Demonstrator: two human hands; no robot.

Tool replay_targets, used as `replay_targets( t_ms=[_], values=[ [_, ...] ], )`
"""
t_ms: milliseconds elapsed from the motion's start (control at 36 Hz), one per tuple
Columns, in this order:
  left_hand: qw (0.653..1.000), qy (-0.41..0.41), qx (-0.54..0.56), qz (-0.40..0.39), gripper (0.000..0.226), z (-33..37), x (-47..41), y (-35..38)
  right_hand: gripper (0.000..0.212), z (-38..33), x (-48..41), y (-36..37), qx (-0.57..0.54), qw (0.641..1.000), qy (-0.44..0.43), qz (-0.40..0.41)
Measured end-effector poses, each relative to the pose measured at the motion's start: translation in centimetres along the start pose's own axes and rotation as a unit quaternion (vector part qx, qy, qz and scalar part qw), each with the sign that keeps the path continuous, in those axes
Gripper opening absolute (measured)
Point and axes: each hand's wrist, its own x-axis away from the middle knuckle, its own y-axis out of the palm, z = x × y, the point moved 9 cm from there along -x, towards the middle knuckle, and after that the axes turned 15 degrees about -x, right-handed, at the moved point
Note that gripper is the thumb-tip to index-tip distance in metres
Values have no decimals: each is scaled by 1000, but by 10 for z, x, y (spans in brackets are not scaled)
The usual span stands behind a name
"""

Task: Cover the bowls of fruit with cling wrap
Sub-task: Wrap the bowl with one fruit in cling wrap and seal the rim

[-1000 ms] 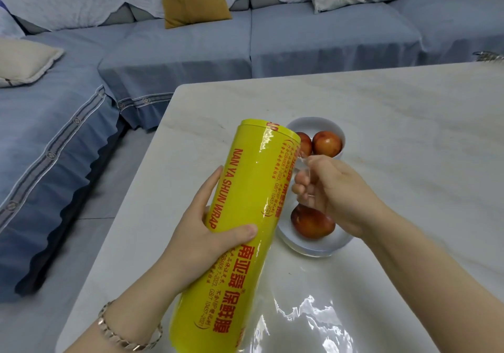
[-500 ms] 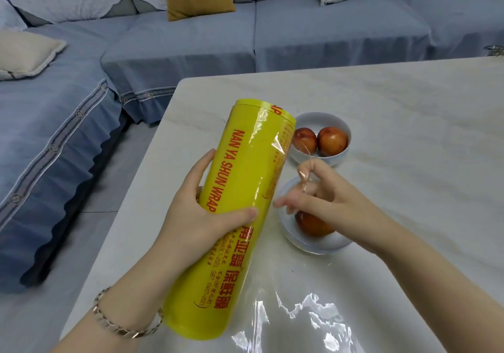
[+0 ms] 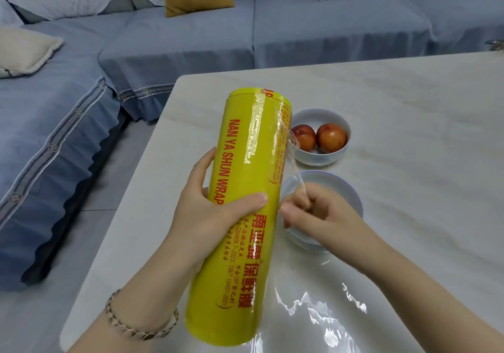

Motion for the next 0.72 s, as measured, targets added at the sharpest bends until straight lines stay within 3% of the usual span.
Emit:
replay_targets(
  t_ms=[167,278,333,472,583,722],
  values=[
    [1000,-5,26,-3,102,1,1,1,34,12,6,16,-136,989,45,-45],
    [999,-7,34,19,97,1,-2,-1,41,13,2,14,-112,991,75,-4],
    [999,-8,30,39,93,3,-4,-3,31,12,1,9,-64,996,63,25],
    [996,1,12,87,74,8,-14,-7,40,10,1,7,-11,996,14,87],
    [999,19,14,34,69,16,-14,-1,33,4,-4,-1,-152,981,-22,120],
    [995,38,47,-74,96,15,-15,14,32,-6,-13,-14,-247,964,-42,90]
  ],
)
